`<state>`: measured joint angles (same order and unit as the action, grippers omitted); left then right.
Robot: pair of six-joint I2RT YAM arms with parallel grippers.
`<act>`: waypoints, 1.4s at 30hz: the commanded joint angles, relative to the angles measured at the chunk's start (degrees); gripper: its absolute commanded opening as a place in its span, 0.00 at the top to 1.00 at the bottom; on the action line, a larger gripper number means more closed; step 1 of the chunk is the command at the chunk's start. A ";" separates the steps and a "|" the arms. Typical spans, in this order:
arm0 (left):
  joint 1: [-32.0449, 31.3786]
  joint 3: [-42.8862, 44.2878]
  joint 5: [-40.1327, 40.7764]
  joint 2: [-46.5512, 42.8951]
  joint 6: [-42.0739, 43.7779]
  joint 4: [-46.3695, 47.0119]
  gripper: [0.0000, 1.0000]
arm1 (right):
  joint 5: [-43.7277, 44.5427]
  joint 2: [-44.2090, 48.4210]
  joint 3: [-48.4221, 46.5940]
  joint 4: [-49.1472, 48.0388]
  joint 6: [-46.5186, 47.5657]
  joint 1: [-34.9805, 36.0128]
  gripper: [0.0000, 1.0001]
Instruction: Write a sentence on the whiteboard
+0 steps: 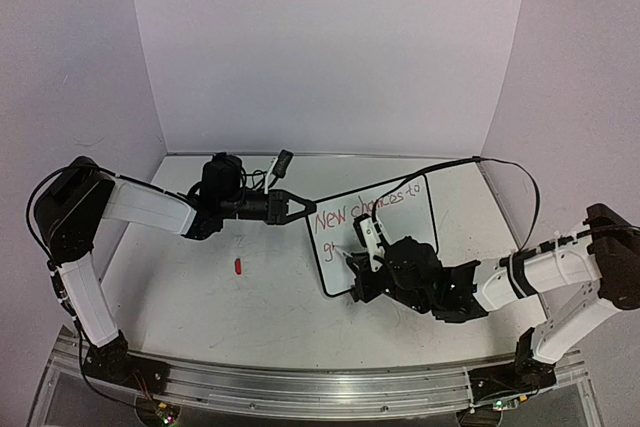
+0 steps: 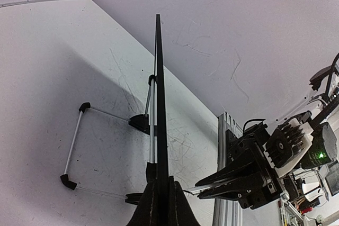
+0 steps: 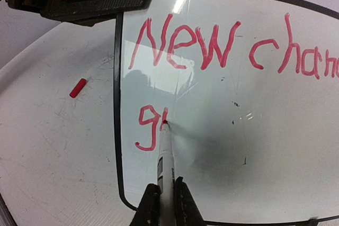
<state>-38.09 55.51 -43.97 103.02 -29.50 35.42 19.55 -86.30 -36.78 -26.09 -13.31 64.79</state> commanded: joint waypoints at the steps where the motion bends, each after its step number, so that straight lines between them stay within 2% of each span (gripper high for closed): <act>1: -0.59 0.99 -1.78 -1.33 0.75 -4.37 1.00 | 2.39 -0.71 -1.97 -0.95 0.51 -0.47 1.00; 9: -0.59 1.00 -1.79 -1.25 0.76 -4.32 1.00 | 4.19 -0.45 -1.98 -0.30 -0.81 -0.83 1.00; 19: -0.59 0.97 -1.75 -1.33 0.81 -4.31 1.00 | 1.79 3.39 1.23 -2.87 -0.39 -0.86 1.00; 42: -0.59 0.97 -1.88 -1.51 0.84 -4.33 1.00 | 0.78 0.51 0.12 -1.06 -1.01 -1.07 1.00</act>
<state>-38.09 55.51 -44.27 103.02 -29.47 35.42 20.90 -85.38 -35.77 -26.98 -13.59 63.99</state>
